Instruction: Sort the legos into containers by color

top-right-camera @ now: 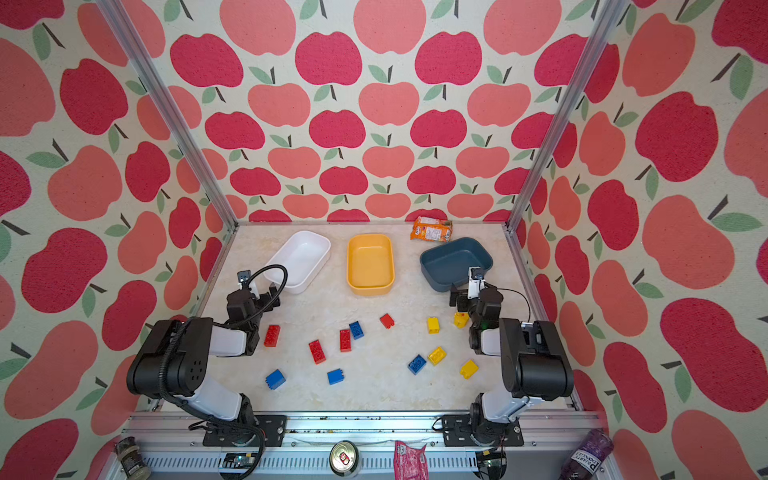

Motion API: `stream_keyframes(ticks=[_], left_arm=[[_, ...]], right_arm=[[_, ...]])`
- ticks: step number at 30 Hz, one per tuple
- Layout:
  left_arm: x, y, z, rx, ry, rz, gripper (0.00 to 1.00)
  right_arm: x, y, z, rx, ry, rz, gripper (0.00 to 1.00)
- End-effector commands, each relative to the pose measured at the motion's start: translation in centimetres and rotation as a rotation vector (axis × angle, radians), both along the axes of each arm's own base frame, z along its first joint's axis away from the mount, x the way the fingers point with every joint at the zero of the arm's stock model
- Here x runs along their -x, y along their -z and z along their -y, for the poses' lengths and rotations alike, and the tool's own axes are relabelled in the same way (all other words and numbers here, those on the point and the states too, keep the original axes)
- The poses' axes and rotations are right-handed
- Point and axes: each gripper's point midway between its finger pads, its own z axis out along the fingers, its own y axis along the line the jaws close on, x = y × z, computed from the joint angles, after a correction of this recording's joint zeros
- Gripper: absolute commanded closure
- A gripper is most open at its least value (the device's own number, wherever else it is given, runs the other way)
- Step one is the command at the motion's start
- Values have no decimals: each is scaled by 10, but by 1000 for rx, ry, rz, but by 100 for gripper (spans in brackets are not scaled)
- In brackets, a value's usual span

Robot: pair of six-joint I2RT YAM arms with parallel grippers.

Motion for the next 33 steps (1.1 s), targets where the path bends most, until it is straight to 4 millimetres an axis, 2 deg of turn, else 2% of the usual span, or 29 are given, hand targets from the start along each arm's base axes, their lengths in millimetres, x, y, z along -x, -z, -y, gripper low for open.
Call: stream_keyframes(ticks=[1,33], left_arm=[[-1,0,-2,-14,-3,6,1],[-3,2,-3,26,25,-8,1]], right_arm=[[0,1,-5,-5,-19,-2,1],[0,1,-5,-7,-19,-4,1]])
